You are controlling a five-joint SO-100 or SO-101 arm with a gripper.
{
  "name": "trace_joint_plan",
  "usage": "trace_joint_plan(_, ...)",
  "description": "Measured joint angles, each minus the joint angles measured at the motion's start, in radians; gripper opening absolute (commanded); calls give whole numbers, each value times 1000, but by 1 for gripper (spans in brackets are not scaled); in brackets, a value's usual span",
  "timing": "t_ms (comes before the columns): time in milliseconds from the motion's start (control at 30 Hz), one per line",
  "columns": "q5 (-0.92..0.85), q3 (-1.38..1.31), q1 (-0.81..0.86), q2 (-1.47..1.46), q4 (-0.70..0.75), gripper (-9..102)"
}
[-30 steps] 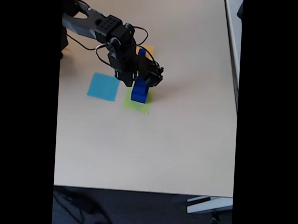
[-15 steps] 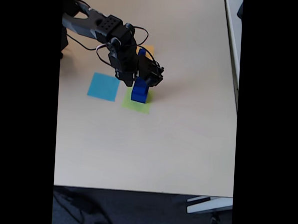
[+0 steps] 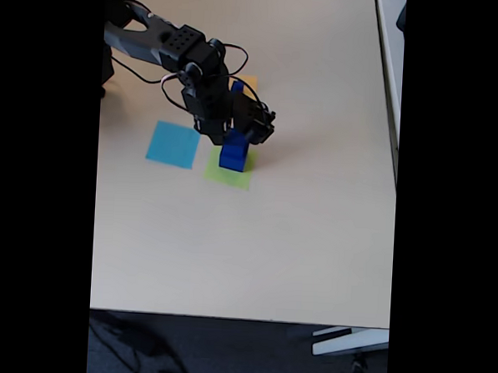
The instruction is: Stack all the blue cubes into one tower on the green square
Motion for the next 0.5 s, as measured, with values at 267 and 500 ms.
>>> trace_joint_plan(267,-3,43,0,-2,-25,0)
trace_joint_plan(500,-3,43,0,-2,-26,0)
